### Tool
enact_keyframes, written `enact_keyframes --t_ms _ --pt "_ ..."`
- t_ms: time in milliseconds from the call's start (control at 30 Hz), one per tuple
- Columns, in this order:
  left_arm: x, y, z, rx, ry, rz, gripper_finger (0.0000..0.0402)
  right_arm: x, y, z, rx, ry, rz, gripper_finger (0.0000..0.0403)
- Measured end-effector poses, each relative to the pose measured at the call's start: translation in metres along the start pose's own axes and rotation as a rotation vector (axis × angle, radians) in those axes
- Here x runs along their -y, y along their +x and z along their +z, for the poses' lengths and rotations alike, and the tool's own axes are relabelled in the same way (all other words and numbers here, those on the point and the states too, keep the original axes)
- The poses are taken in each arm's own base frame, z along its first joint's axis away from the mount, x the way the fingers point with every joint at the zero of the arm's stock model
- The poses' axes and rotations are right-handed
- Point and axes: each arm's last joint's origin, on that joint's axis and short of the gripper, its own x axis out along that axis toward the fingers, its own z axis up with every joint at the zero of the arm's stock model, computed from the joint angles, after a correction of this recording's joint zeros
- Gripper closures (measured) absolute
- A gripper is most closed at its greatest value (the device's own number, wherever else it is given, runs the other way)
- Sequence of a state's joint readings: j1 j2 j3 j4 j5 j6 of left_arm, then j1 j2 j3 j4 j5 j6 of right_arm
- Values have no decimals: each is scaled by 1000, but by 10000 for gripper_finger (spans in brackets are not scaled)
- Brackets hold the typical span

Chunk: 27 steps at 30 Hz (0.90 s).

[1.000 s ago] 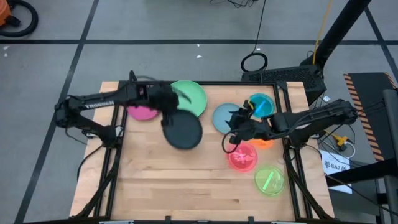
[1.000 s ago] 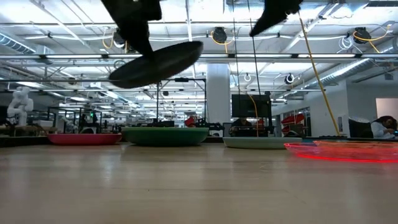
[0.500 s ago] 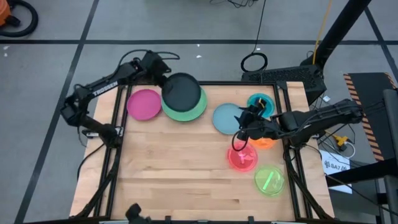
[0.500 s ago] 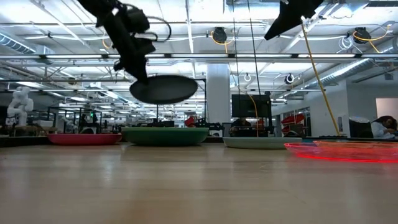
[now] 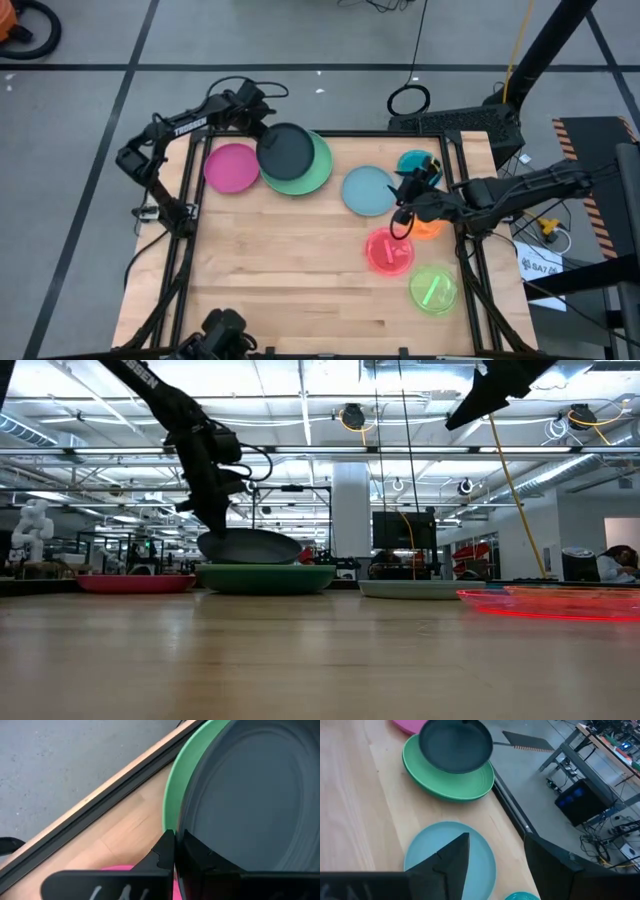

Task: Stack plastic plates
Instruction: Stack the black plate on the light green plate

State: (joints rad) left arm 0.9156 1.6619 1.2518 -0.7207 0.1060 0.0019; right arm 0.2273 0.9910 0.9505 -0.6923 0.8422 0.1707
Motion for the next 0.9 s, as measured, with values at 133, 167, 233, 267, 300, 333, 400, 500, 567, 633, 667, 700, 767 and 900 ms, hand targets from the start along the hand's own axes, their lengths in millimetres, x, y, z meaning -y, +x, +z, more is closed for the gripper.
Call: enact_keyframes --t_ms 133,167,233,267,300,333,400,500,567,633,667,700,767,900 --pt "-1 0 0 2 -7 0 390 4 -3 -1 23 26 4 220" --pt "1 0 1 4 -6 -2 390 4 -4 0 29 33 5 220" --pt "3 0 1 7 1 -5 390 4 -4 1 36 41 6 220" --pt "3 0 1 7 2 -6 390 4 -4 1 40 41 7 220" --pt "4 1 1 8 2 -8 390 4 -4 1 40 39 7 220" --pt "5 1 1 12 7 -10 390 4 -4 1 39 36 7 220" --pt "7 1 2 19 13 -12 390 4 -4 1 39 37 7 220" --pt "8 1 2 17 14 -14 390 4 -4 1 39 37 7 220" --pt "8 1 1 13 13 -14 390 4 -4 1 39 37 7 220" --pt "8 1 2 14 11 -13 390 4 -4 1 39 37 7 220" --pt "8 1 1 13 8 -13 390 4 -4 1 39 37 7 220" --pt "8 1 1 13 8 -13 390 4 -4 1 39 37 7 220" --pt "9 1 1 12 9 -14 390 4 -4 1 39 37 7 220" --pt "9 1 2 18 -10 -14 390 4 -4 1 39 37 7 220"
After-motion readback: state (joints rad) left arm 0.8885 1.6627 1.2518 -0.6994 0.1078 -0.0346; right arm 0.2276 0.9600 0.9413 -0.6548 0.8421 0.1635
